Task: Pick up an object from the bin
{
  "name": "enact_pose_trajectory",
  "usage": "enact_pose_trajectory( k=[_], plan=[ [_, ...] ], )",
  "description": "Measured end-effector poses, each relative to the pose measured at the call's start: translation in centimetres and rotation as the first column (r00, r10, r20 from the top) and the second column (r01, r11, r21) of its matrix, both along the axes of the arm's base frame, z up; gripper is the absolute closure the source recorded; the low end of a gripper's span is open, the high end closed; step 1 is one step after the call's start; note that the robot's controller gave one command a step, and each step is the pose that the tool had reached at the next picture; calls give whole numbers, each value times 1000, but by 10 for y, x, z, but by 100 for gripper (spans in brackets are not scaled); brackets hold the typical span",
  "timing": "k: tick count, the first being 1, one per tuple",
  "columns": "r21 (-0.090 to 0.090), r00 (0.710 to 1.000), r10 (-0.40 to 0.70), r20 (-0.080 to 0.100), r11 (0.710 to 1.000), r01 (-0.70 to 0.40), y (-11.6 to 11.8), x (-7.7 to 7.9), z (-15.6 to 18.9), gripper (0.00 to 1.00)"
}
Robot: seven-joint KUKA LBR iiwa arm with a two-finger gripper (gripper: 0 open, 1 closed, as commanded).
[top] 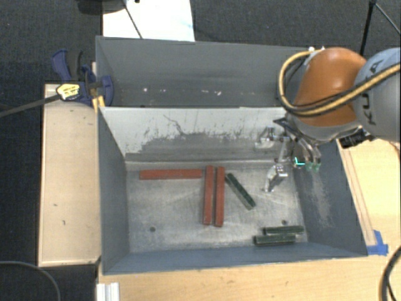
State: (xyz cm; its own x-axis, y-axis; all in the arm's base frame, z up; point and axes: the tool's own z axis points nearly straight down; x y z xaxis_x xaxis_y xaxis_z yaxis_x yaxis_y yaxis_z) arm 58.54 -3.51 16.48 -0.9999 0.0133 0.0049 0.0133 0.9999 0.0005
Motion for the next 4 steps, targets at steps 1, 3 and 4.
enact_pose_trajectory(
  k=[1, 3, 4],
  plan=[
    [-1, 1000, 1, 8, 1000, -1, 0, 2, 5, 0],
    [1, 993, -112, 24, 994, 112, -17, -16, -89, 100],
    [0, 994, -110, 15, 994, 110, -17, -18, -91, 0]
  ],
)
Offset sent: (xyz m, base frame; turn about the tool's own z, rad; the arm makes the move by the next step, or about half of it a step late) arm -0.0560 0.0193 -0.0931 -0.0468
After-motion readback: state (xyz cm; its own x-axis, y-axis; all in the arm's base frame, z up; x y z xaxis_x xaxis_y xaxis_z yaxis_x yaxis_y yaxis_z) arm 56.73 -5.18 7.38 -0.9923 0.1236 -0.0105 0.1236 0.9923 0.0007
